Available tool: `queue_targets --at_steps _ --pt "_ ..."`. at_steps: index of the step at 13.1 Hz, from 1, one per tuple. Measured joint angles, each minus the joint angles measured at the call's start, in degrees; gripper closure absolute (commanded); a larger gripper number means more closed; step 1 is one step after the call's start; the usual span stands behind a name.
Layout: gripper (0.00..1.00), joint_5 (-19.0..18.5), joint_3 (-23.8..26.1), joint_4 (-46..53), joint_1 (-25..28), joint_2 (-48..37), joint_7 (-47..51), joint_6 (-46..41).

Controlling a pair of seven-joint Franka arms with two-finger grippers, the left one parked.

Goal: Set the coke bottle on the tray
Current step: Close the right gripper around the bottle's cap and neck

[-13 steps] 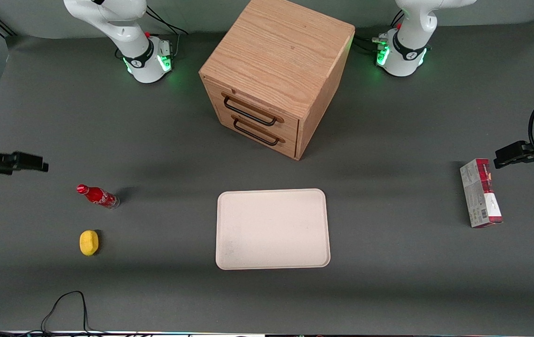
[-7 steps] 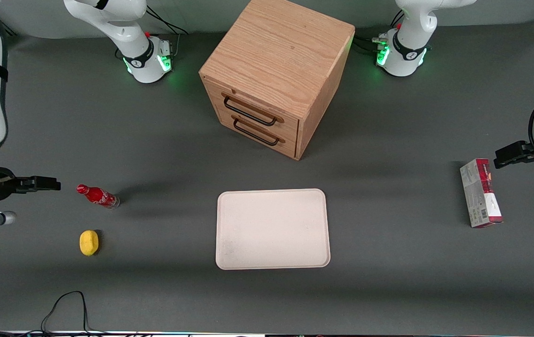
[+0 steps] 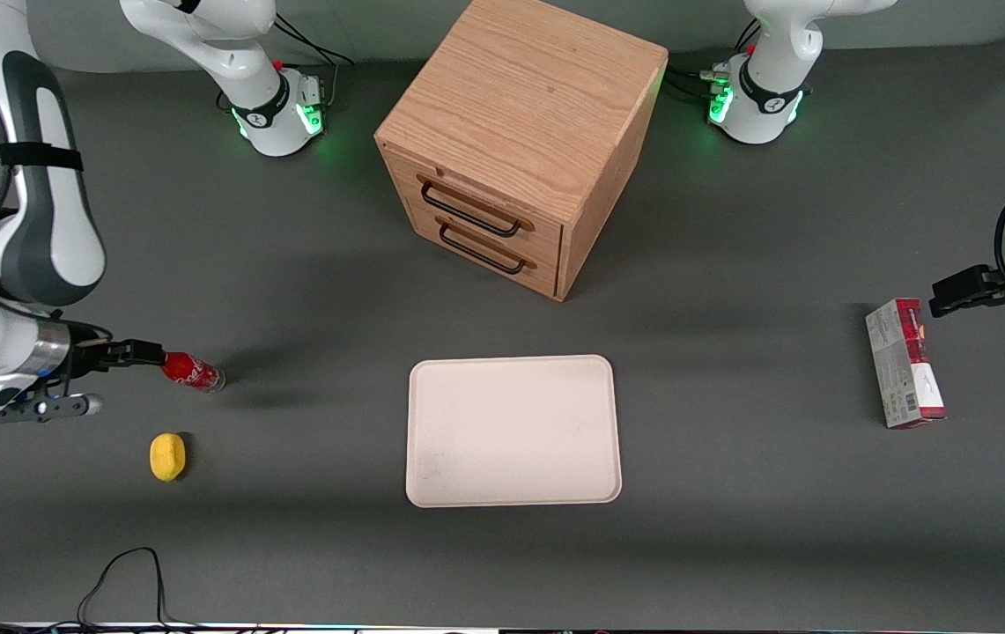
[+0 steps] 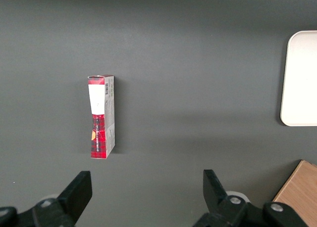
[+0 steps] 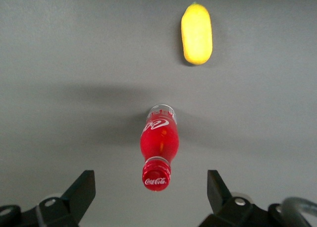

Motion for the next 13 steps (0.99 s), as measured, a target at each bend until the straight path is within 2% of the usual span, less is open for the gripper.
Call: queue_targets --at_steps 3,7,13 --pt "0.0 0.0 -0.11 -8.01 0.02 -3.1 -2.42 6.64" --pt "0.01 0.0 -2.33 -13.79 0.01 -5.19 -6.49 12.94" --pt "0.01 0.1 -2.33 -15.66 0.58 -5.44 -6.48 15.55"
